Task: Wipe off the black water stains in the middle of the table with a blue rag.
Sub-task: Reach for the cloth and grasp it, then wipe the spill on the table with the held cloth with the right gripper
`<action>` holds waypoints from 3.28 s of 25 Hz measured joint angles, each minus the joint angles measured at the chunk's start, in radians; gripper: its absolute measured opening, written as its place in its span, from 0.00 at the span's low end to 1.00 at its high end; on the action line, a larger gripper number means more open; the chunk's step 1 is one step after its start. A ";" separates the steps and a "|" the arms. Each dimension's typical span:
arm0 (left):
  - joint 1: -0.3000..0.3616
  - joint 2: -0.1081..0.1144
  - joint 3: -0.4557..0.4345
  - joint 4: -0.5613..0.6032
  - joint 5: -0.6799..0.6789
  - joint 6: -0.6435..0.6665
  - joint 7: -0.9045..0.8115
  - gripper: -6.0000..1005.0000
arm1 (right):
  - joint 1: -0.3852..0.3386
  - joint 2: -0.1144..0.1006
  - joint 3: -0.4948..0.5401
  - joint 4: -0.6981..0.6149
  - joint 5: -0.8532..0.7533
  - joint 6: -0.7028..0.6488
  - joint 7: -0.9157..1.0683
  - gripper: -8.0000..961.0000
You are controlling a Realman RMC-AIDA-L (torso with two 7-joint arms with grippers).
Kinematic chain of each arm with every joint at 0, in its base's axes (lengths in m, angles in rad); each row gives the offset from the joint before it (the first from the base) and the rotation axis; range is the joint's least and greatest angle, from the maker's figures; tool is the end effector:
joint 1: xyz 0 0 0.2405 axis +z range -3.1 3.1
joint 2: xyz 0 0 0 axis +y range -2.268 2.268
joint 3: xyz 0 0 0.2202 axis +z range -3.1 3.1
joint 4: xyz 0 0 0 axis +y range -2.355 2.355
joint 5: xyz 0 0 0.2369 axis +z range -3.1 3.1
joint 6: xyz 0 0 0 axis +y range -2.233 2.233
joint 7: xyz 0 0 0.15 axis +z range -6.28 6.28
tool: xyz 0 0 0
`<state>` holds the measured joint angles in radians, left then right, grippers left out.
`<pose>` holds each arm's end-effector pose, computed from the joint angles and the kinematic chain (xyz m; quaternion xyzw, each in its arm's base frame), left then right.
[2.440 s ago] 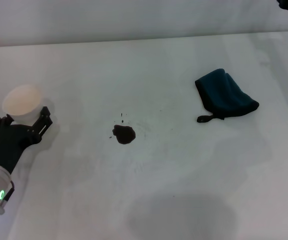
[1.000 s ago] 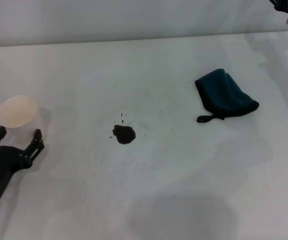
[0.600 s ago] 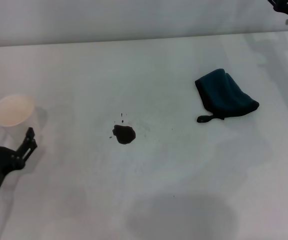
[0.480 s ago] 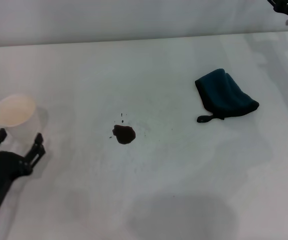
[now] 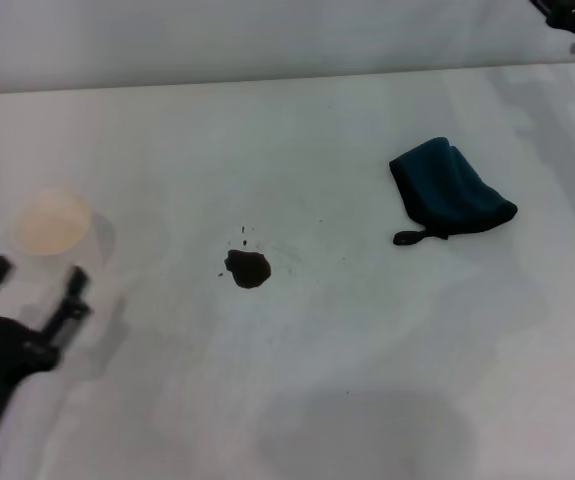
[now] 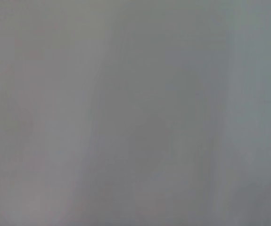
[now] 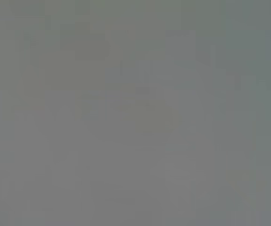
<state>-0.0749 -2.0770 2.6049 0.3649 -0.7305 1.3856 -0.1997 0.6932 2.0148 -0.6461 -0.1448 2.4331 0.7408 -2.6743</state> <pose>-0.3020 0.2084 -0.0711 -0.7387 -0.2604 -0.3762 0.4950 0.3222 0.4348 0.0581 -0.6547 0.3325 0.2640 0.6254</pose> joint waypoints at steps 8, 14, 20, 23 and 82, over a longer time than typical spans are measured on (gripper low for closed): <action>0.004 0.000 -0.175 -0.136 -0.008 0.175 -0.148 0.88 | -0.026 -0.024 -0.622 -0.252 -0.052 -0.158 0.498 0.91; -0.061 0.000 -0.223 -0.272 -0.085 0.163 -0.235 0.88 | -0.066 -0.104 -0.917 -0.584 -0.503 -0.371 1.136 0.90; -0.128 0.001 -0.224 -0.319 -0.123 0.111 -0.248 0.88 | -0.026 -0.136 -0.811 -0.690 -1.217 -0.052 1.847 0.89; -0.158 0.001 -0.225 -0.327 -0.124 0.089 -0.245 0.88 | -0.019 -0.096 -0.723 -0.817 -1.636 0.175 2.131 0.89; -0.344 0.007 -0.235 -0.357 -0.300 -0.047 -0.213 0.88 | -0.064 0.004 -1.026 -0.967 -1.625 0.236 2.236 0.08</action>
<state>-0.4194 -2.0705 2.3700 0.0080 -1.0306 1.3388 -0.4125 0.6295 2.0189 -1.6717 -1.1120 0.8085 0.9771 -0.4384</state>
